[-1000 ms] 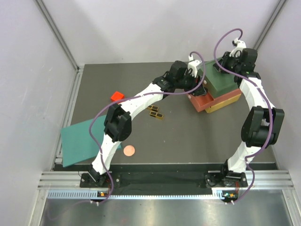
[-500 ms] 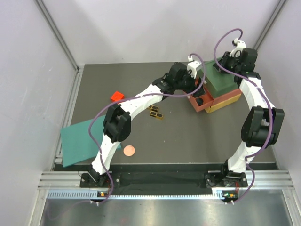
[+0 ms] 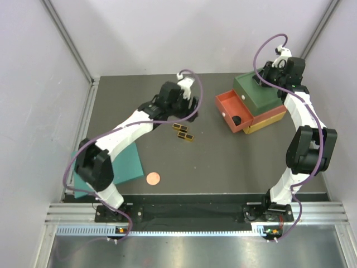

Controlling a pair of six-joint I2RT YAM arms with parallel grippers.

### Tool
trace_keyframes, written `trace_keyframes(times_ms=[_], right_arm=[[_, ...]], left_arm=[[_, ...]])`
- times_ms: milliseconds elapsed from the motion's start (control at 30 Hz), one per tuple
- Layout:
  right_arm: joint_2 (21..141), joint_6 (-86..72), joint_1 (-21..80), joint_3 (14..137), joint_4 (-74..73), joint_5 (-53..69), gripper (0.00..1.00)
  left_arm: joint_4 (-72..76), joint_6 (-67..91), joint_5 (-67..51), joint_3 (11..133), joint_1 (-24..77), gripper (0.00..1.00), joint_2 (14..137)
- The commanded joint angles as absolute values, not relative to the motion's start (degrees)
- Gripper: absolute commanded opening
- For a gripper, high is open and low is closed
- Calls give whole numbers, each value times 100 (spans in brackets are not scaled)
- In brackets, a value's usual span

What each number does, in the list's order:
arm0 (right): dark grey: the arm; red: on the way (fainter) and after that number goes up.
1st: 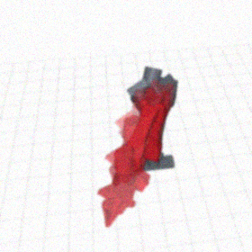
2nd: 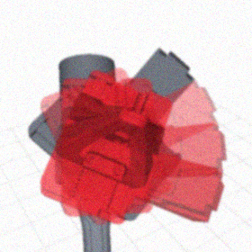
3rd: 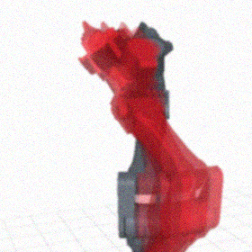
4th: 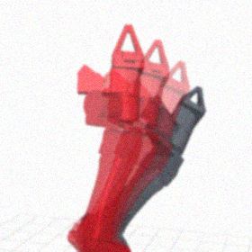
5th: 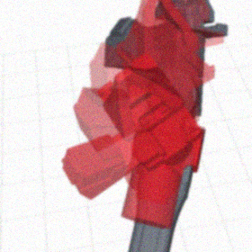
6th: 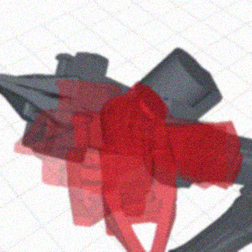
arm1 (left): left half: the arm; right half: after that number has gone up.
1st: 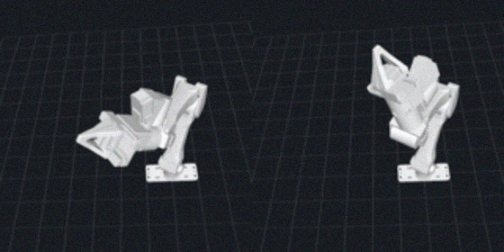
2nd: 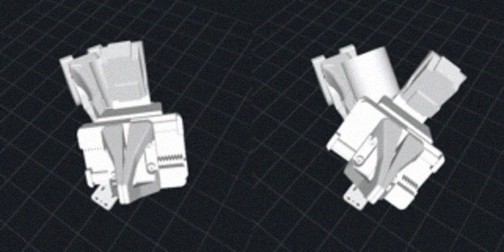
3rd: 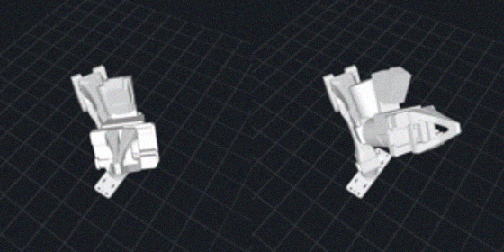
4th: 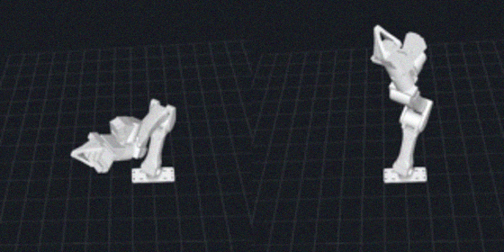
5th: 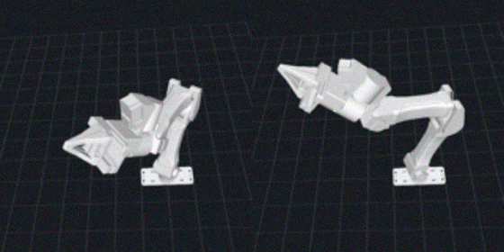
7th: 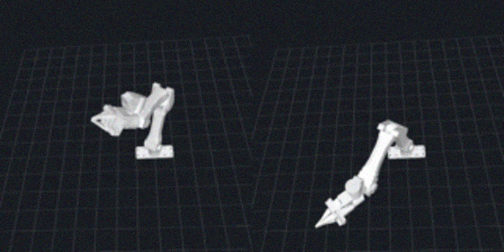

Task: Organize the makeup

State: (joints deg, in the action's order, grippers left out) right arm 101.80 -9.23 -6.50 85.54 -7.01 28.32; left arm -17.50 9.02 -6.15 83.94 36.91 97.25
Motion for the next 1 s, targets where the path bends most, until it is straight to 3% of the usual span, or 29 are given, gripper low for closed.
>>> trace_keyframes(times_ms=[0, 167, 500, 967], right_arm=[[10942, -888, -562, 7919, -2883, 2716, 17], [10995, -888, -571, 7928, -2874, 2707, 17], [11109, -914, -562, 7972, -2900, 2777, 17], [11144, -949, -545, 7998, -2892, 2874, 17]], left_arm=[[-2714, 1274, -53, 7237, 3753, 76, 9098], [-3953, 2055, 237, 6427, 3762, 74, 8597], [-4517, 3559, 263, 4685, 3762, 74, 6778], [-4290, 3709, 298, 4132, 3779, 73, 7110]])
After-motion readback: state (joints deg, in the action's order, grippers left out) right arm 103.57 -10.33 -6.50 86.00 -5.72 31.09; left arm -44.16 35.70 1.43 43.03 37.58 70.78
